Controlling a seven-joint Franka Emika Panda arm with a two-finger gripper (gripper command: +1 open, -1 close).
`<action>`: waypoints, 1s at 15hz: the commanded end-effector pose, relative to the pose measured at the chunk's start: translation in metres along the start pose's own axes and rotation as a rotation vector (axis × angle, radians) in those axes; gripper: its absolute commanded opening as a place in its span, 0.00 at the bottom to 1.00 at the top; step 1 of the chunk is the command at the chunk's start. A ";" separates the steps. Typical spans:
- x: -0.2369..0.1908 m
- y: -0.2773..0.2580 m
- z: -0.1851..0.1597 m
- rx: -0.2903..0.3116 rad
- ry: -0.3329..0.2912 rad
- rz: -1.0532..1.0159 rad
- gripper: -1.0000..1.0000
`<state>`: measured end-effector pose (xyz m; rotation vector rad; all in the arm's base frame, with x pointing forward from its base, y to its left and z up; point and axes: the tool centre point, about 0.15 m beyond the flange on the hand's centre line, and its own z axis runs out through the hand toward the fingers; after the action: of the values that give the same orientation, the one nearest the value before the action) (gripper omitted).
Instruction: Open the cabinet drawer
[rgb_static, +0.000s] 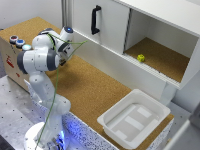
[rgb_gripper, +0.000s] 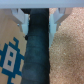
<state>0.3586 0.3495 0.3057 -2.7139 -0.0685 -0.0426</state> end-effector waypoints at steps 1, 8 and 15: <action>-0.006 0.044 -0.025 0.073 0.099 0.048 0.00; -0.012 0.096 -0.044 0.086 0.093 0.082 0.00; 0.012 0.141 -0.049 0.058 0.020 0.018 0.00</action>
<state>0.3588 0.2450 0.3076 -2.7002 0.0444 -0.1309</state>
